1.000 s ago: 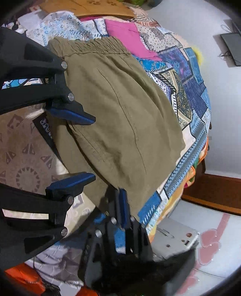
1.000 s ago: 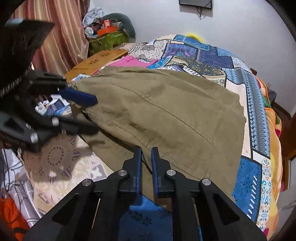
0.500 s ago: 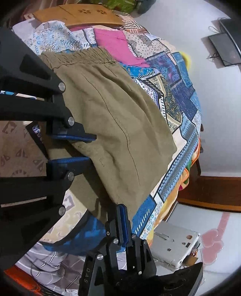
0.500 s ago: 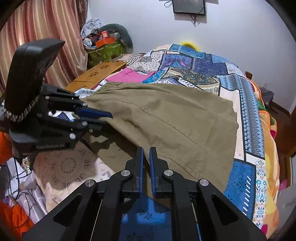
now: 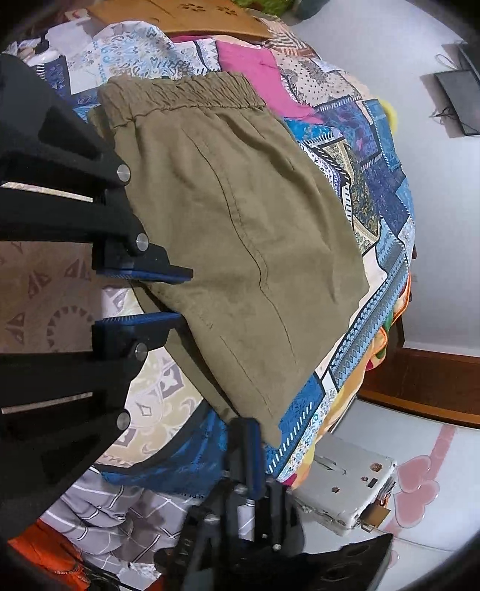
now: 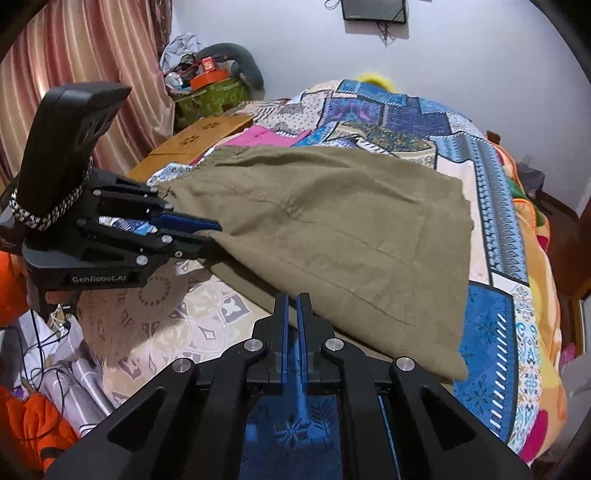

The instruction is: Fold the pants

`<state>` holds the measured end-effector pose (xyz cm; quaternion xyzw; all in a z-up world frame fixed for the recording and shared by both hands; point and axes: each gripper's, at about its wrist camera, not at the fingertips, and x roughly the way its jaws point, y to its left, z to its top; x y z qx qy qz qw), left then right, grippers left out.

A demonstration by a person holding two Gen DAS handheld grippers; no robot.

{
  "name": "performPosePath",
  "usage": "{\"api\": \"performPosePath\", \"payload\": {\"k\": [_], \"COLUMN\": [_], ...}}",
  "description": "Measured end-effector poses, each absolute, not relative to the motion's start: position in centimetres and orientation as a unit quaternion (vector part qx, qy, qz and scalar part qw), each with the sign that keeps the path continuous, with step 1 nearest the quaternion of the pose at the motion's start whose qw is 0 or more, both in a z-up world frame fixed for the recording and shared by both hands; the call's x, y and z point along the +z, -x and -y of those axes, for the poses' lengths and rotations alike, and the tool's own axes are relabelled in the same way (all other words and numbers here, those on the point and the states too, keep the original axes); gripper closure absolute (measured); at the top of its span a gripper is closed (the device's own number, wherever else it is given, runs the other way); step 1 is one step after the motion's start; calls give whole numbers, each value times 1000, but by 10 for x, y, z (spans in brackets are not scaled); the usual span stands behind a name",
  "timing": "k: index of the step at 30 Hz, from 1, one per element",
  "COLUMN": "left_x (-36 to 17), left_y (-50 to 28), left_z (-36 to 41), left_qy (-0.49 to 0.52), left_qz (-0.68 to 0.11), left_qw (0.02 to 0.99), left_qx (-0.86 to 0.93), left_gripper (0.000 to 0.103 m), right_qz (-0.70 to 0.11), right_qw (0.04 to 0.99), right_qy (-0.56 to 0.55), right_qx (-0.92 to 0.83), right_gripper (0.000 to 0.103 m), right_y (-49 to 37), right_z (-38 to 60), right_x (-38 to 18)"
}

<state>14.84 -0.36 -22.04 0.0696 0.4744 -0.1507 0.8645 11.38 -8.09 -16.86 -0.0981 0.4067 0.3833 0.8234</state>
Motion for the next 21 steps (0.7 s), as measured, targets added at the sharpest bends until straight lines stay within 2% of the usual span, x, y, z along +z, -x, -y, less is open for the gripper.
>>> {"api": "performPosePath", "payload": {"k": [3,4,6,8,9,14,21], "left_x": [-219,-218,-211,-202,-196,-179,-199], "left_y": [-143,-141,-136,-130,-127,-128,-136], "left_z": [3,2,-4,-14,-22,-75,-136], "left_qy": [-70,-67,-54,-43,-37,-8,69], "left_qz": [-480,-482,-479,-468,-460,-437,-463], "left_qw": [862,861,863,872,878,898,883], "left_qx": [-148,-149,-150,-138,-127,-39,34], "left_gripper": [81,74,62,49,47,32,31], "right_qz": [-410,-412,-414,-411,-409,-416,-456], "right_qw": [832,834,843,853,857,873,866], "right_qy": [88,86,78,72,69,42,-16], "right_qx": [362,357,334,315,306,253,205], "right_gripper": [94,91,74,63,61,60,60], "right_y": [-118,-119,-123,-125,-125,-133,-149], "right_z": [91,94,105,117,123,156,185], "right_x": [-164,-164,-162,-161,-159,-159,-185]}}
